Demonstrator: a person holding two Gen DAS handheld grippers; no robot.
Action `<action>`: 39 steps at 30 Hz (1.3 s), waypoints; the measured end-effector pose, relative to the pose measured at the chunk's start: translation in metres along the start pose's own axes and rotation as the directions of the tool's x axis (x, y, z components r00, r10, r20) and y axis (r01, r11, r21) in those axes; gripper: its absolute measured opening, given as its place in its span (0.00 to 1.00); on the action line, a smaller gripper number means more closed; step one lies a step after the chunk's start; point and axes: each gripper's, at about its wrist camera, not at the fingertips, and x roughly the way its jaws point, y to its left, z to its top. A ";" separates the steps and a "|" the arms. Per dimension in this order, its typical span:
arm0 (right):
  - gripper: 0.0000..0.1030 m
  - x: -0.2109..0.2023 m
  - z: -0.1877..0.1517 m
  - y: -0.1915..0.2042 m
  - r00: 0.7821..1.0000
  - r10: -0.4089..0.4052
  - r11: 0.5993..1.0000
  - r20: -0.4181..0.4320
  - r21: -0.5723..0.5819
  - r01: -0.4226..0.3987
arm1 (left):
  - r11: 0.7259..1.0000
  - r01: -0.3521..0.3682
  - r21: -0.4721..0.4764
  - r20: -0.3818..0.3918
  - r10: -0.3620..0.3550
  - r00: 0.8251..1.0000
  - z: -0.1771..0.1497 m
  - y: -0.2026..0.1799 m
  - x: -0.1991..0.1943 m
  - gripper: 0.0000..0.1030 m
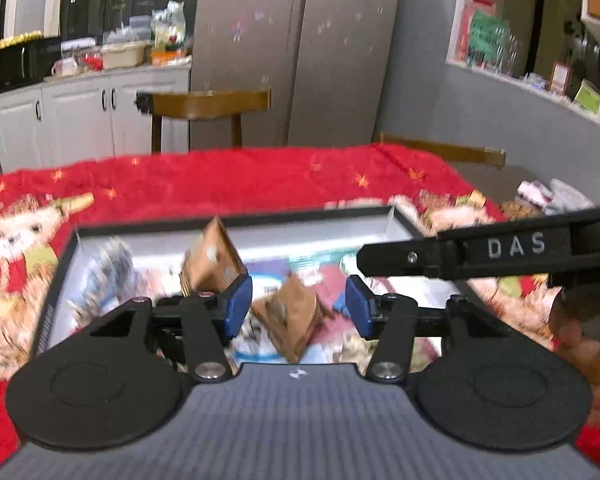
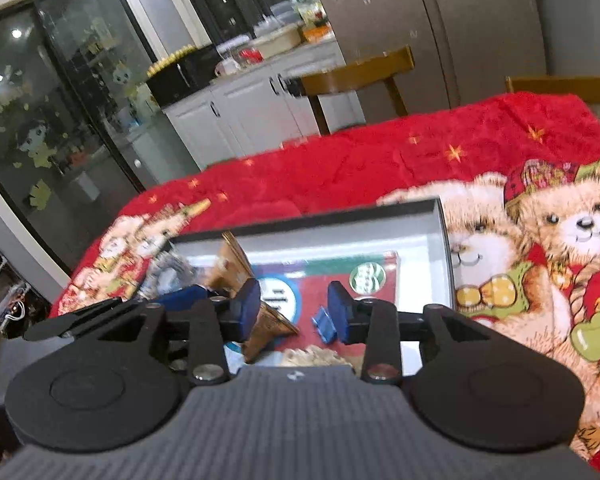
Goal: Organize objects
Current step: 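Open both grippers to drop the packet and binder clip into the box, then withdraw both grippers from the box back toward the quilt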
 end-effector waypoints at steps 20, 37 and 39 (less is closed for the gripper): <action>0.83 -0.184 -0.018 0.076 0.903 -0.007 0.992 0.429 -0.108 0.060 | 0.996 -0.043 0.074 0.365 0.013 0.931 0.007 -0.042 -0.218 0.74; 0.90 -0.201 -0.149 0.059 0.838 -0.264 0.962 0.478 0.071 0.262 | 0.997 0.037 0.073 0.260 -0.055 0.964 -0.079 -0.037 -0.246 0.80; 0.90 -0.192 -0.164 0.043 0.848 -0.279 0.960 0.452 0.097 0.264 | 0.996 0.039 0.079 0.218 -0.055 0.974 -0.091 -0.033 -0.231 0.80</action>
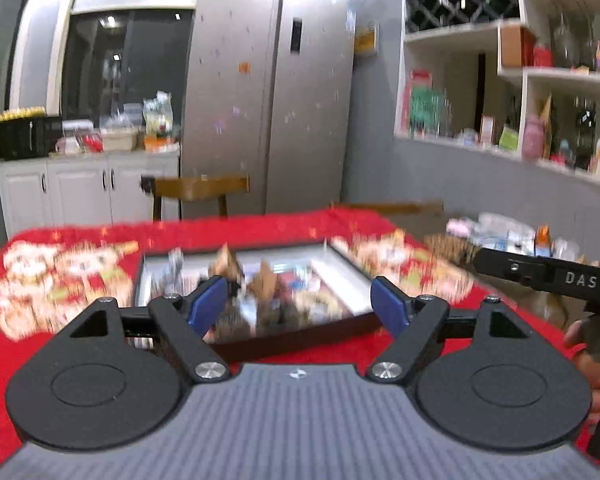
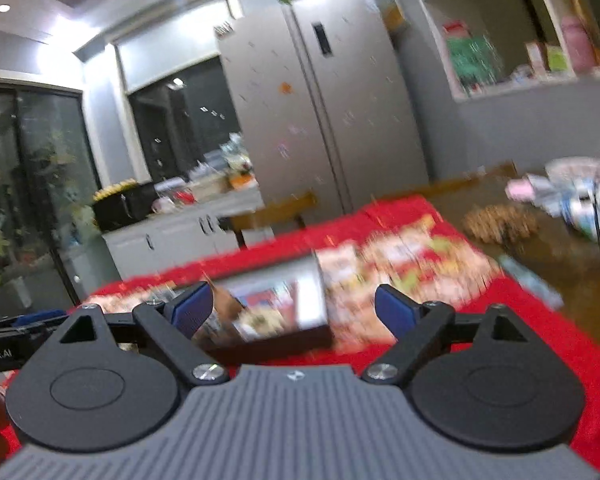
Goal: Organize objects
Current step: 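Withdraw both grippers from the box back toward the quilt, then grasp the purple tube with the left gripper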
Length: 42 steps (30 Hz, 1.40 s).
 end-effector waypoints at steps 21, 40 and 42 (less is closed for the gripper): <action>0.82 0.035 -0.065 -0.029 0.932 0.101 0.992 -0.347 -0.032 -0.120 | 0.997 0.082 0.014 -0.271 -0.076 0.960 -0.071 0.002 0.083 0.80; 0.51 0.035 -0.075 0.012 0.934 -0.098 0.951 -0.345 -0.309 -0.015 | 1.000 -0.005 -0.006 -0.291 0.003 0.957 -0.081 -0.001 0.094 0.25; 0.51 0.035 -0.075 0.015 0.934 -0.104 0.945 -0.342 -0.326 -0.014 | 1.000 -0.009 -0.009 -0.287 0.006 0.958 -0.081 -0.001 0.094 0.25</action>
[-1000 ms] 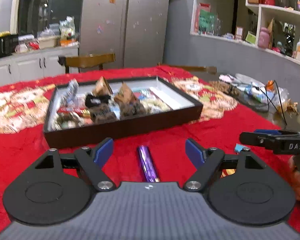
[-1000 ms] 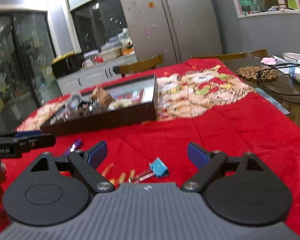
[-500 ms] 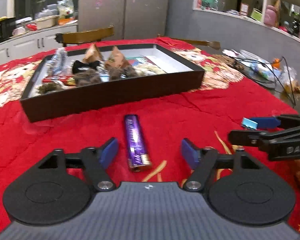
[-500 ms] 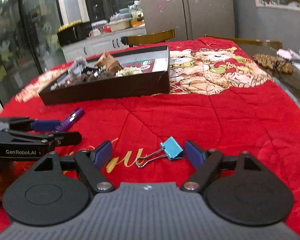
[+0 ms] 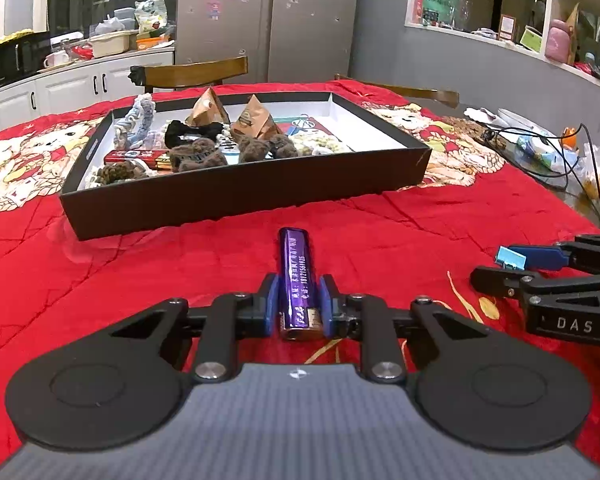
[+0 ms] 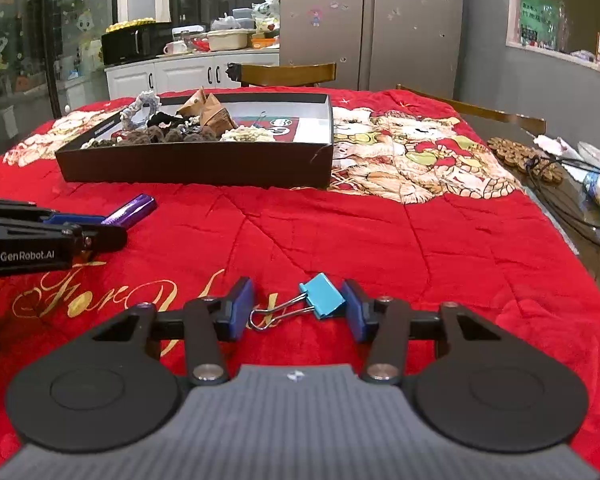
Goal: Organize objects
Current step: 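Grasp the purple tube with the left gripper, then lift the purple tube and carry it over the black box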
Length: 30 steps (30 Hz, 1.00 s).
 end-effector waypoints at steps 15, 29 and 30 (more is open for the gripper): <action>0.29 -0.003 -0.001 -0.021 0.997 0.069 0.989 0.031 0.131 -0.072 | 1.000 -0.019 0.003 0.040 0.019 0.999 -0.004 0.001 -0.012 0.23; 0.26 -0.004 0.000 -0.026 0.996 0.070 0.982 0.049 0.175 -0.077 | 0.999 -0.050 0.000 0.085 0.049 0.995 -0.004 0.006 -0.024 0.23; 0.26 -0.005 0.000 -0.027 0.996 0.071 0.981 0.050 0.178 -0.079 | 0.999 -0.051 -0.005 0.086 0.051 0.995 -0.003 0.008 -0.024 0.23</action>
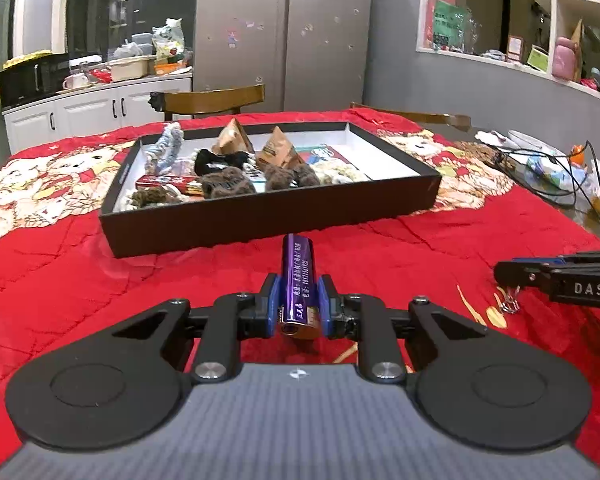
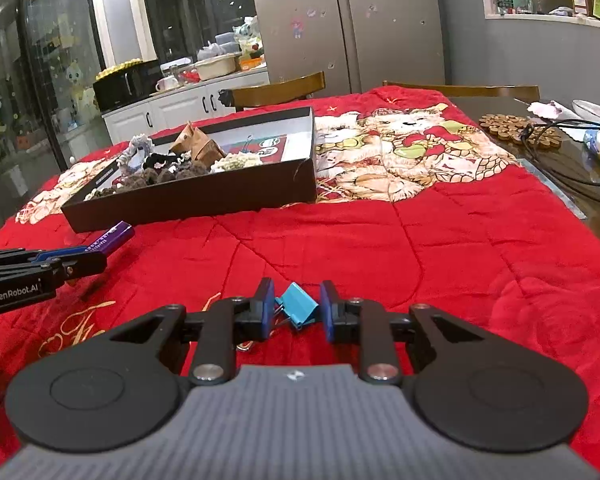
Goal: Organize objects
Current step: 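Lift the purple tube and carry it over the black box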
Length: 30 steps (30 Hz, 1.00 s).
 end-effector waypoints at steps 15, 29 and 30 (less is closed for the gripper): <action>0.26 -0.006 0.021 0.014 0.997 0.076 0.997 0.026 0.006 -0.076 | 0.999 -0.024 -0.044 0.039 0.025 0.999 0.009 0.010 -0.009 0.23; 0.26 -0.026 0.085 0.060 0.974 0.171 0.982 0.150 -0.100 -0.157 | 0.996 -0.023 -0.087 0.085 0.030 0.996 0.049 0.026 -0.025 0.23; 0.26 -0.026 0.090 0.063 0.971 0.178 0.981 0.159 -0.107 -0.163 | 0.996 -0.026 -0.084 0.087 0.033 0.996 0.053 0.027 -0.025 0.23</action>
